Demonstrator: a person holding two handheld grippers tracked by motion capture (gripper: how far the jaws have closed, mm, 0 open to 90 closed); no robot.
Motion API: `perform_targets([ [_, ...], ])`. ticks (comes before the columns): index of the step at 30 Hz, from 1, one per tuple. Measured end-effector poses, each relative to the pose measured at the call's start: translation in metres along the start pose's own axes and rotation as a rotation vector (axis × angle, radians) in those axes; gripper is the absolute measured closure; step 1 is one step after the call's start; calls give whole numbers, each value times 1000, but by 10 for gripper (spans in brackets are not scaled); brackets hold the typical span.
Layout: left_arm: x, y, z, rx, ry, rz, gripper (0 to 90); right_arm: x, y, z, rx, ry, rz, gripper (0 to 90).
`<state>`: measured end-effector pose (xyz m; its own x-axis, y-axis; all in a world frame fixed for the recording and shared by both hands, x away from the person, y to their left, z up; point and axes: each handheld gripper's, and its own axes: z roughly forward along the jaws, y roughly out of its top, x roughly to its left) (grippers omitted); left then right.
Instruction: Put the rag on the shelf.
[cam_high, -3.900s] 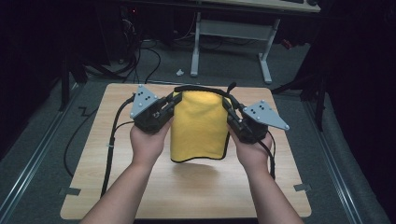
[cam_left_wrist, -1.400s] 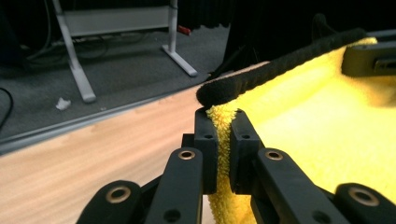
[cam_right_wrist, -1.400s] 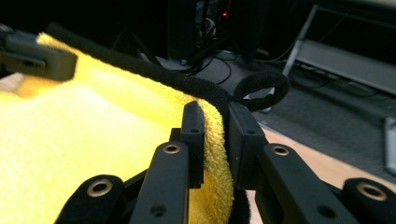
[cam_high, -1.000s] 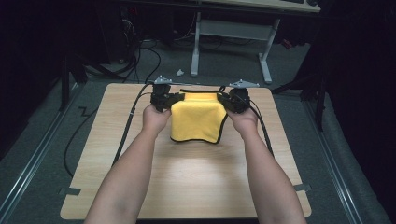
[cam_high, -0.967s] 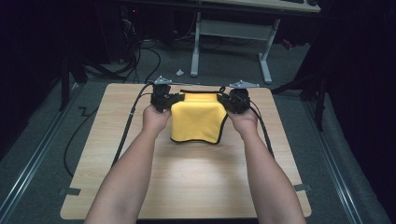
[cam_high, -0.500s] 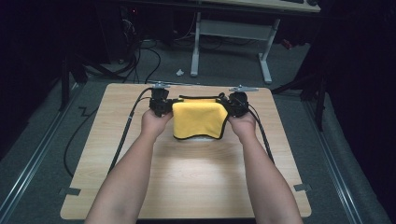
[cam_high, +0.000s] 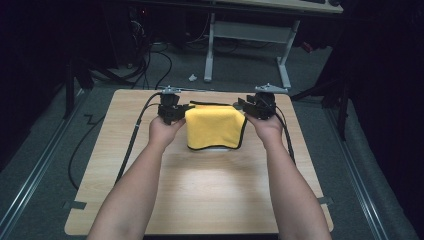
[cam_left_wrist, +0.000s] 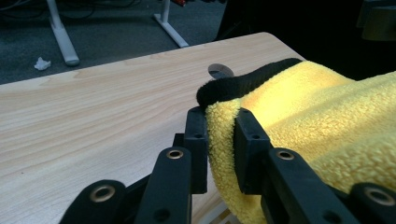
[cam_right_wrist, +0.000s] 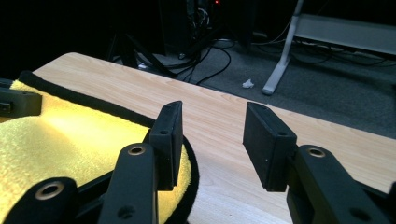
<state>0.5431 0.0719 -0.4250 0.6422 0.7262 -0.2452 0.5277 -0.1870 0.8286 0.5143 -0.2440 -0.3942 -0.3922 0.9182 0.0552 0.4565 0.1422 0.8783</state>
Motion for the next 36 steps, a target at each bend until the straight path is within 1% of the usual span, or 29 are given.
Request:
perform_targets([
  [6, -1, 1, -4, -12, 26, -1, 732, 0, 1, -4, -5, -14, -11, 584],
  [8, -1, 0, -6, -26, 37, -2, 729, 0, 2, -5, -6, -12, -6, 586],
  [10, 2, -1, -9, -40, 43, -21, 729, 0, 2, -6, -6, -15, -10, 588],
  [12, 5, -2, -11, -39, 54, -30, 729, -1, 2, -6, -7, -18, -9, 591],
  [15, 9, -4, -14, -40, 64, -35, 731, -1, 1, -7, -5, -22, -16, 593],
  [16, 10, -5, -15, -40, 67, -36, 731, 0, 1, -7, -4, -21, -12, 593],
  [23, 10, -5, -21, -50, 75, -32, 733, -2, -2, -9, -4, -28, -7, 596],
  [28, 10, -3, -29, -60, 94, -33, 736, -3, -5, -13, 2, -37, -8, 596],
  [32, 11, -3, -38, -75, 105, -36, 737, -4, -6, -17, 0, -44, -17, 596],
  [36, 12, -4, -48, -88, 117, -38, 733, -4, -8, -23, 0, -46, -15, 596],
])
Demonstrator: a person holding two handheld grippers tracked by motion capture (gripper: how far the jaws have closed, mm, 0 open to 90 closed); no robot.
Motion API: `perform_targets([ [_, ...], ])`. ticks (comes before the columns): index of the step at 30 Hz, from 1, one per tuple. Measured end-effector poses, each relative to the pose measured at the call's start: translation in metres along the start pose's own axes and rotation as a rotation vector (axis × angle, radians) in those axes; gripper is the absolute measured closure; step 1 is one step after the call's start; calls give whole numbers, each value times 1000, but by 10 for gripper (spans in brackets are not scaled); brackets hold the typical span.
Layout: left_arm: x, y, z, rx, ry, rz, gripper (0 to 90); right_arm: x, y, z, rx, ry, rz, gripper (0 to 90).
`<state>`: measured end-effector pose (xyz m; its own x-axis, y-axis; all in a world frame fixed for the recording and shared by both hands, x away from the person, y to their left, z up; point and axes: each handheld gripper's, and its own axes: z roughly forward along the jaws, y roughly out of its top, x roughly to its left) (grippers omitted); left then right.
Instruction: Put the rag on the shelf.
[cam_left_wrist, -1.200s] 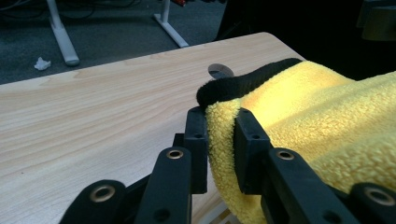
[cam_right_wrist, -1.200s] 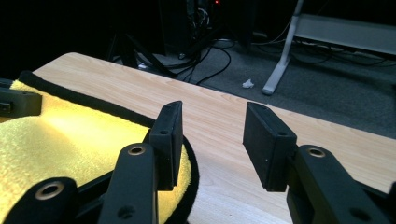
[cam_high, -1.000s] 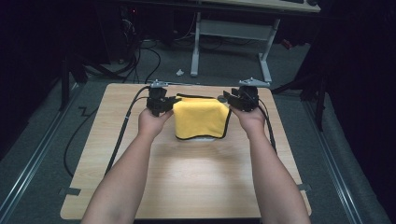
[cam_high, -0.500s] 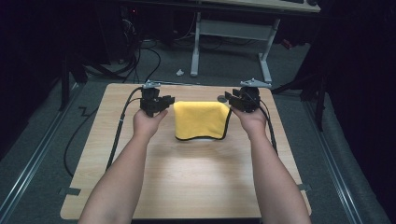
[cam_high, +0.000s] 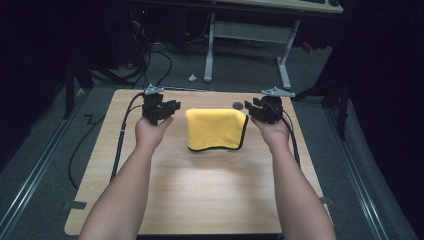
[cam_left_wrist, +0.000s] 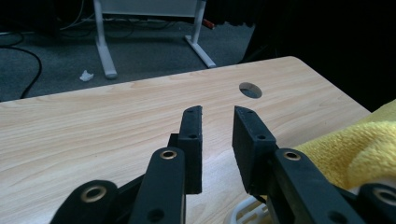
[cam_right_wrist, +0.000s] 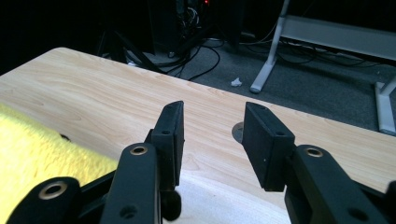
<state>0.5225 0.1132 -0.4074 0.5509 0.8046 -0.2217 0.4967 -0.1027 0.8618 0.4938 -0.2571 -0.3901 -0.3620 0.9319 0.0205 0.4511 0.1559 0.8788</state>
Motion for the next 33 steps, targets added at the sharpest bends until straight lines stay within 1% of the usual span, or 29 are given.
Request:
perform_targets([
  [1, 0, 0, -3, -2, 2, 2, 730, 0, 0, -2, -1, 0, -2, 596],
  [3, -1, 0, -9, -20, 5, 11, 725, 0, -1, -6, -8, 1, -5, 595],
  [4, -2, 0, -13, -31, 2, 9, 725, 0, -2, -9, -13, 0, -7, 593],
  [5, -2, 0, -16, -36, 2, 9, 724, 0, -2, -12, -18, 1, -6, 592],
  [7, -3, 0, -22, -39, 10, 27, 719, 0, -4, -16, -22, 1, -5, 590],
  [9, -3, -1, -29, -48, 15, 36, 715, 0, -6, -20, -27, 2, -9, 587],
  [11, -2, -2, -37, -59, 18, 33, 713, 0, -8, -26, -26, 0, -3, 582],
  [12, -1, -2, -41, -62, 22, 39, 709, 0, -10, -29, -27, -1, -4, 579],
  [14, 0, -5, -51, -81, 26, 48, 701, 0, -13, -35, -40, 7, 0, 571],
  [16, 1, -10, -62, -94, 22, 67, 689, 2, -18, -42, -43, 5, -8, 554],
  [17, 1, -14, -67, -86, 25, 74, 681, 4, -20, -47, -44, 5, -16, 549],
  [18, 1, -19, -72, -93, 24, 87, 672, 5, -24, -52, -61, 1, -20, 546],
  [19, 0, -26, -77, -98, 29, 94, 658, 7, -27, -57, -67, -1, -22, 537],
  [20, -1, -33, -81, -97, 31, 96, 645, 8, -30, -61, -56, 0, -26, 531],
  [21, -1, -40, -84, -91, 30, 96, 635, 10, -34, -65, -65, 6, -38, 527],
  [23, -3, -58, -91, -89, 21, 89, 606, 16, -43, -74, -63, -13, -73, 511],
  [26, -10, -88, -96, -55, 16, 111, 543, 27, -59, -86, -63, -23, -125, 482],
  [27, -14, -101, -98, -42, 15, 123, 526, 30, -65, -90, -62, -19, -143, 474],
  [28, -16, -108, -99, -34, 15, 122, 504, 35, -73, -95, -57, -3, -164, 470],
  [30, -22, -127, -103, -31, -10, 114, 463, 42, -85, -102, -55, -4, -188, 457],
  [31, -26, -136, -104, -21, -19, 119, 439, 45, -93, -105, -52, 4, -197, 454],
  [32, -30, -144, -106, -7, -21, 129, 413, 48, -101, -108, -48, 18, -192, 448],
  [33, -34, -151, -108, 2, -25, 133, 392, 51, -110, -110, -44, 20, -193, 444],
])
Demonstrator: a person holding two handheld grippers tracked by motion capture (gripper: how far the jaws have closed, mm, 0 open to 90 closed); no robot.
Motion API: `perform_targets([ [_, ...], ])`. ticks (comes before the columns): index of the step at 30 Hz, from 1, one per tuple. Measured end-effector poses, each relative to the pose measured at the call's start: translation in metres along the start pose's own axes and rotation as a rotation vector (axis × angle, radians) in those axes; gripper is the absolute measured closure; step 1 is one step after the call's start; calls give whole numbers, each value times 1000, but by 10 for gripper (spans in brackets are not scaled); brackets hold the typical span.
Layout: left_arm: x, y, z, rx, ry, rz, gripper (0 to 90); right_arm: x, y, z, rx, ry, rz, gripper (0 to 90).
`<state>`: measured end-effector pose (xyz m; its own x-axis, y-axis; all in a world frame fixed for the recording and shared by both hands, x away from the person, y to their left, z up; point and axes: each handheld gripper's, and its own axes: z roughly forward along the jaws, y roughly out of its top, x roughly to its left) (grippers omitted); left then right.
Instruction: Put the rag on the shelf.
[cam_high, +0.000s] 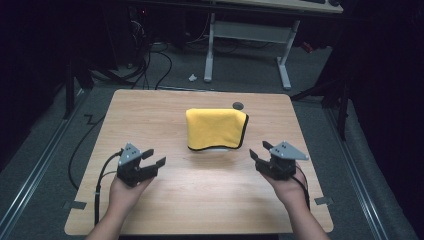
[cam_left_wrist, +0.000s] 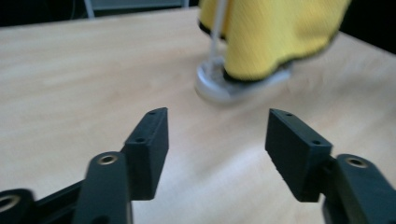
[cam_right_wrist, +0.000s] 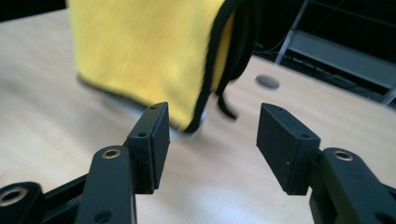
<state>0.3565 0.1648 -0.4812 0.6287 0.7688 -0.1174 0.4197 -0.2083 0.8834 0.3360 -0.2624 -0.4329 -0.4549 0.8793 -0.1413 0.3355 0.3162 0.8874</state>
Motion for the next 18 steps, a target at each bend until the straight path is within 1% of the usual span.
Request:
perform_targets([
  [1, -4, -6, -2, 7, -11, -3, 375, 4, -8, -2, 2, 4, 6, 436],
  [3, -13, -17, -5, 24, -49, -12, 327, 12, -23, -6, -2, 20, 33, 399],
  [4, -17, -22, -6, 47, -74, -17, 314, 16, -31, -7, 5, 26, 55, 369],
  [5, -21, -29, -8, 55, -106, -13, 293, 20, -38, -8, 9, 35, 66, 337],
  [6, -27, -37, -8, 59, -126, -23, 240, 24, -45, -9, 20, 34, 79, 302],
  [7, -32, -44, -7, 68, -126, -22, 195, 29, -52, -10, 44, 26, 94, 221],
  [8, -36, -49, -5, 96, -137, -20, 154, 35, -60, -10, 62, 10, 110, 153],
  [9, -40, -50, -2, 121, -151, -17, 134, 42, -69, -12, 87, 10, 117, 152],
  [10, -43, -49, -1, 134, -147, 6, 116, 50, -79, -14, 93, -5, 120, 153],
  [11, -47, -47, 0, 132, -135, 32, 98, 56, -83, -16, 108, 0, 93, 152],
  [12, -49, -46, 1, 128, -119, 61, 97, 60, -83, -17, 119, 1, 50, 152],
  [13, -51, -46, 2, 125, -112, 76, 100, 62, -82, -19, 103, -22, 28, 152],
  [14, -52, -45, 4, 129, -119, 76, 104, 61, -81, -19, 91, -27, 36, 152],
  [16, -52, -47, 6, 127, -130, 59, 105, 58, -81, -16, 96, -19, 77, 152],
  [18, -52, -48, 5, 135, -124, 68, 111, 57, -82, -13, 103, -23, 72, 152],
])
